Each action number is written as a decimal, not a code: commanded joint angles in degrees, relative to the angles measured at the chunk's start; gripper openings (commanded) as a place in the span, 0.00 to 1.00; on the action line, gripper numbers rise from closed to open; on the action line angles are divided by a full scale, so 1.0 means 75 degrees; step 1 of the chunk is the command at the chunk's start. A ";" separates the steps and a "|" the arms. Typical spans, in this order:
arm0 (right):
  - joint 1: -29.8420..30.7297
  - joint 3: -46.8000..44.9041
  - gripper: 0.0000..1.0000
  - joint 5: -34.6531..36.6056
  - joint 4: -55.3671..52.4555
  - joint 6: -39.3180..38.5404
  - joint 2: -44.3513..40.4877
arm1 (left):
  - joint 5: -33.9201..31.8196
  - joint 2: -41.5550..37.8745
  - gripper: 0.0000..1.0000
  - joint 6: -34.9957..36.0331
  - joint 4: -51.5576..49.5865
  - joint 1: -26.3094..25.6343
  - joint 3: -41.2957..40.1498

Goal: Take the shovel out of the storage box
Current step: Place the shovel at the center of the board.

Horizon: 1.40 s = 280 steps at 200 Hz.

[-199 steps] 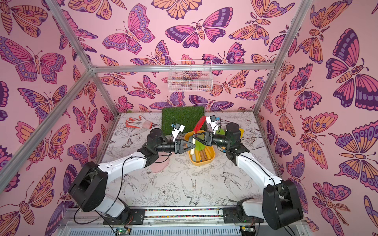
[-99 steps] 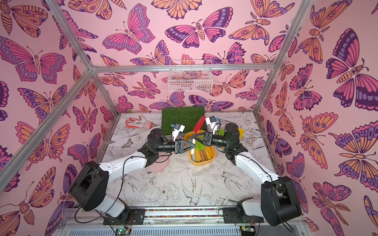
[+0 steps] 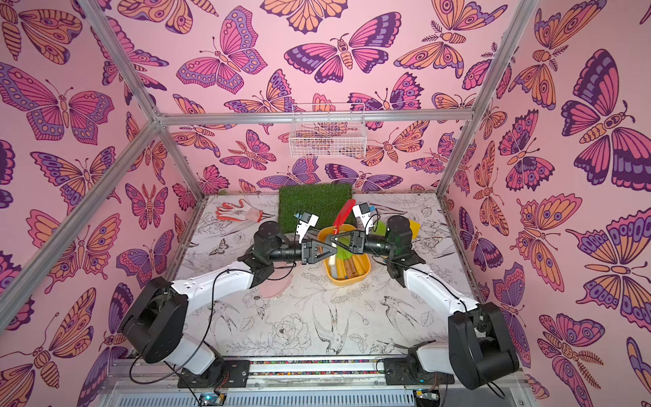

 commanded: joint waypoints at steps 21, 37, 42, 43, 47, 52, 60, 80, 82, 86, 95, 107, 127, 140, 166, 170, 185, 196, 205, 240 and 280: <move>0.0049 0.0108 0.13 0.0020 -0.0056 -0.0268 -0.0187 | 0.0168 0.0073 0.18 0.0139 0.0406 -0.0048 0.0104; 0.0049 0.0241 0.10 0.0195 -0.0655 -0.0679 -0.0271 | 0.0103 0.0083 0.36 0.0151 0.0397 -0.0021 0.0031; 0.0049 0.0310 0.09 0.0317 -0.1002 -0.0890 -0.0322 | 0.0079 0.0075 0.39 0.0151 0.0397 -0.0009 0.0010; 0.0049 0.0322 0.09 0.0340 -0.1079 -0.0920 -0.0334 | 0.0073 0.0080 0.39 0.0151 0.0402 -0.0005 0.0007; 0.0049 0.0388 0.09 0.0449 -0.1397 -0.1156 -0.0381 | 0.0050 0.0085 0.41 0.0151 0.0400 -0.0002 -0.0022; 0.0049 0.0472 0.08 0.0599 -0.1739 -0.1417 -0.0439 | 0.0007 0.0082 0.43 0.0157 0.0397 0.0003 -0.0048; 0.0048 0.0612 0.08 0.0915 -0.2470 -0.1801 -0.0534 | -0.0059 0.0074 0.46 0.0185 0.0374 0.0025 -0.0109; 0.0055 0.1050 0.08 0.1852 -0.4147 -0.2648 -0.0650 | -0.0401 -0.0045 0.47 0.0542 -0.0179 0.0062 -0.0218; 0.0052 0.1061 0.08 0.1887 -0.4210 -0.2673 -0.0651 | -0.0446 -0.0065 0.47 0.0597 -0.0272 0.0065 -0.0219; 0.0049 0.1154 0.07 0.2132 -0.4430 -0.2780 -0.0646 | -0.0550 -0.0094 0.47 0.0718 -0.0451 0.0061 -0.0219; 0.0049 0.1294 0.08 0.2527 -0.4896 -0.2935 -0.0607 | -0.0824 -0.0188 0.47 0.0994 -0.0846 0.0069 -0.0241; 0.0049 0.1456 0.08 0.3040 -0.5332 -0.3067 -0.0552 | -0.1251 -0.0340 0.47 0.1267 -0.1326 0.0059 -0.0299; 0.0049 0.1728 0.08 0.4318 -0.6125 -0.3197 -0.0477 | -0.2108 -0.0585 0.47 0.1708 -0.2199 0.0048 -0.0382; 0.0040 0.1859 0.08 0.4993 -0.6530 -0.3270 -0.0450 | -0.2739 -0.0753 0.47 0.1987 -0.2770 0.0038 -0.0405; 0.0049 0.2111 0.08 0.6623 -0.7307 -0.3461 -0.0361 | -0.3872 -0.0972 0.47 0.2401 -0.3388 -0.0024 -0.0580; 0.0043 0.2199 0.08 0.6915 -0.7450 -0.3502 -0.0326 | -0.4011 -0.0984 0.48 0.2444 -0.3430 -0.0046 -0.0613; 0.0049 0.2442 0.08 0.7973 -0.8047 -0.3677 -0.0159 | -0.4316 -0.0986 0.48 0.2613 -0.3454 -0.0101 -0.0795; 0.0026 0.2622 0.09 0.8735 -0.8408 -0.3768 0.0033 | -0.4429 -0.0934 0.47 0.2706 -0.3442 -0.0141 -0.0892; -0.0028 0.2768 0.09 0.9268 -0.8683 -0.3799 0.0206 | -0.4488 -0.0871 0.48 0.2752 -0.3449 -0.0156 -0.0938; -0.0715 0.3160 0.09 1.0086 -0.9344 -0.3924 0.0880 | -0.4501 -0.0776 0.48 0.2916 -0.3442 -0.0241 -0.0992; -0.1986 0.3379 0.09 1.0018 -0.9504 -0.3984 0.1540 | -0.4580 -0.0567 0.48 0.3034 -0.3442 -0.0260 -0.0993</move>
